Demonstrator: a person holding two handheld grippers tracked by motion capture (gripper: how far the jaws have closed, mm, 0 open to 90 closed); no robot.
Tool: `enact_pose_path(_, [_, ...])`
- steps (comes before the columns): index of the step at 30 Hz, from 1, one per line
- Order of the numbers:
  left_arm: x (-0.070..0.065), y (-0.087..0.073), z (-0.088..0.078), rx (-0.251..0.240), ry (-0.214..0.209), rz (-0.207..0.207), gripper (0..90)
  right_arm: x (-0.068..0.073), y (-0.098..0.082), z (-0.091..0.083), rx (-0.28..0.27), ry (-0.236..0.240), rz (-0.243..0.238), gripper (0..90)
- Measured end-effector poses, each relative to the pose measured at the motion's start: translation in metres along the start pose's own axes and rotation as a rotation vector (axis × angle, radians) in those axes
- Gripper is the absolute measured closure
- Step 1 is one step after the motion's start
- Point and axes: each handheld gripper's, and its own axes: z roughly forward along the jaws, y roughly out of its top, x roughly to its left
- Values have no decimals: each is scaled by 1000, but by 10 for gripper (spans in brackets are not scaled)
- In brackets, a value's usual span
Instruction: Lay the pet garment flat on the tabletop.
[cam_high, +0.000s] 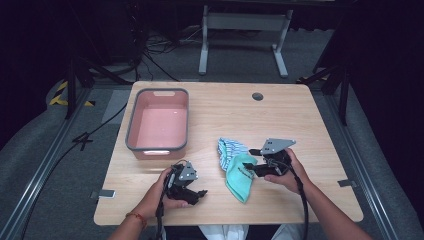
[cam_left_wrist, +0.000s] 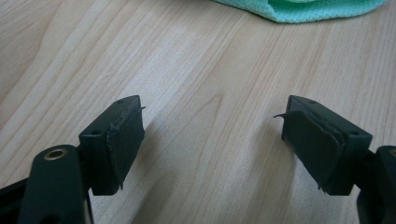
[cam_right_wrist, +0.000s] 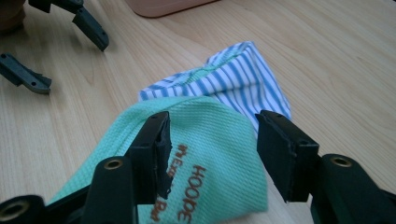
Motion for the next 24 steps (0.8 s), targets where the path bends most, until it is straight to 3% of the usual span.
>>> enact_pose_path(3, [1, -1, 0, -13, -6, 1, 213, 3, 4, 10, 19, 3, -19, 461])
enact_pose_path(15, [0, -1, 0, -14, -4, -2, 212, -6, 6, 37, 65, -4, -2, 467])
enact_pose_path(20, [1, -1, 0, -14, -4, -1, 212, -9, 6, 43, 83, 3, 0, 535])
enact_pose_path(24, [1, -1, 0, -14, -5, -1, 211, -7, 7, 48, 124, 13, -24, 685])
